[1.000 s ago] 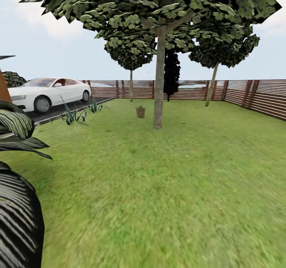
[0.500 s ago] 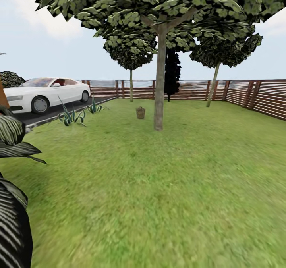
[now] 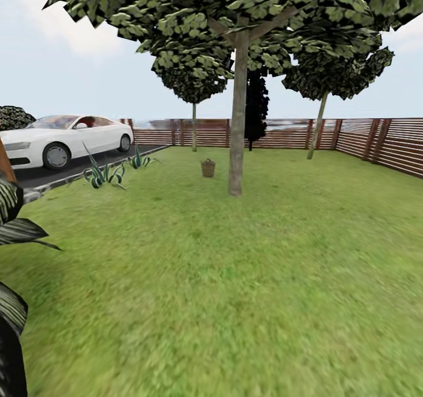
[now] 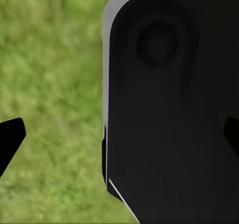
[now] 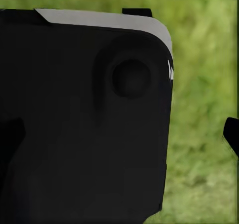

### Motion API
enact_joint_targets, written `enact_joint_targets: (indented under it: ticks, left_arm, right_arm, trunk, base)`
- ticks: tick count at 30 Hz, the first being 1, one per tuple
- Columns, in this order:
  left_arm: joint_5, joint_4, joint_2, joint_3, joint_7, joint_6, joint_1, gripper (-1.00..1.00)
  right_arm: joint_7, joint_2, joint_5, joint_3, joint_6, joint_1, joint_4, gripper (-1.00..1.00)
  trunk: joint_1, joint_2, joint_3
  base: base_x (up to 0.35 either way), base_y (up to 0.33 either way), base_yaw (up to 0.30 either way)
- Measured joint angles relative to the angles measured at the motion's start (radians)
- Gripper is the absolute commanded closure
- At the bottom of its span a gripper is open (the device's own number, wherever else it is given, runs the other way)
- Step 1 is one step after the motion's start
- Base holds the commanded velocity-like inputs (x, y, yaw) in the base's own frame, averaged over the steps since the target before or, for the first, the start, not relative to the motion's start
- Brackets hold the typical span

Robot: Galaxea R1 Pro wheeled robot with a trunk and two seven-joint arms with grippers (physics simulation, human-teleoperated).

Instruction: Take the three Easter eggs out of the wicker basket on the lawn in the garden, then place them on the lawn next to a single tree (choose any tree) so that all three eggs are next to the same tree and none are left in the basket.

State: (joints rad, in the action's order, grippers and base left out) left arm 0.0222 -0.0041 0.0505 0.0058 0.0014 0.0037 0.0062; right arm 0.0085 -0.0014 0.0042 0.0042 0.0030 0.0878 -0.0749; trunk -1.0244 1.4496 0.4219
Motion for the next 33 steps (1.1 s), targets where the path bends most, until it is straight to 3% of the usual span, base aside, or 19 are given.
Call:
enact_joint_targets:
  ticks: [33]
  left_arm:
    - [0.0,0.0,0.0,0.0,0.0,0.0,0.0,-1.0]
  right_arm:
    - [0.0,0.0,0.001,0.0,0.001,0.0,0.0,-1.0]
  trunk:
    - [0.0,0.0,0.0]
  base:
    - [0.334,0.0,0.018]
